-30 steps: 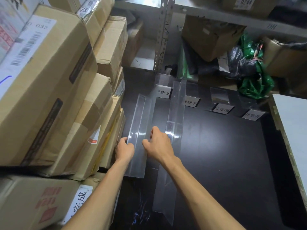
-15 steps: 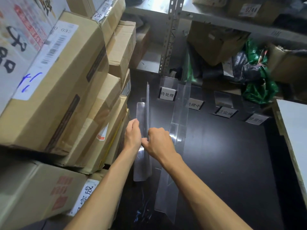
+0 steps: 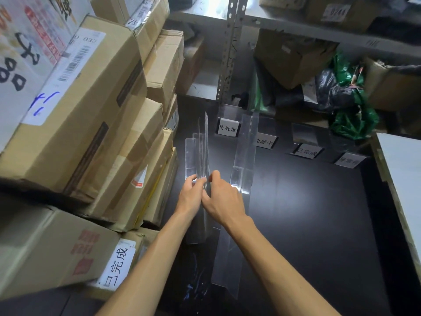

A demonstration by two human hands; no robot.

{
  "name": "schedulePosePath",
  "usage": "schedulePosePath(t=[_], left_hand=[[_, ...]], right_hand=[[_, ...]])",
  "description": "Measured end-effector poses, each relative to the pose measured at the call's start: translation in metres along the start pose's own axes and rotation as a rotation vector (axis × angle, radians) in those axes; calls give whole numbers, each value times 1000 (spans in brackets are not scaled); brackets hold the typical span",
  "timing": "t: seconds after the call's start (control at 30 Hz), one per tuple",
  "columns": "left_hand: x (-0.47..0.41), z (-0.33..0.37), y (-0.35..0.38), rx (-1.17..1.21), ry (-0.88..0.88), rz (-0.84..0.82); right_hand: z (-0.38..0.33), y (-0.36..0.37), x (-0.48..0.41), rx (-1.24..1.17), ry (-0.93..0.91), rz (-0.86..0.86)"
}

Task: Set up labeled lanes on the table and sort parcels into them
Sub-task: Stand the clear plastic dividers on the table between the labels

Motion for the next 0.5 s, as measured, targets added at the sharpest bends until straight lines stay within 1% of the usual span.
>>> schedulePosePath(t=[0.1, 0.2, 0.3, 0.4, 0.5], left_hand=[[1, 4, 1, -62, 10, 12], [3, 8, 2, -158, 29, 68], [4, 13, 3, -179, 60, 146], [5, 11, -2, -186, 50, 214], [9, 4, -6, -194, 47, 192]], right_hand=[[4, 0, 4, -25, 14, -1], [7, -2, 7, -35, 26, -27], [8, -5, 10, -78, 46, -64], [7, -7, 12, -107, 53, -86], [7, -5, 13, -135, 54, -139]])
Point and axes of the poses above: each hand's wrist, its own x-axis away from the middle knuckle, its own y-axis out of the palm, z = x × y, the point moved 2 cm from there along -x, towards the middle knuckle, and after that the axes turned 8 degrees about -y, right-handed, at the moved point
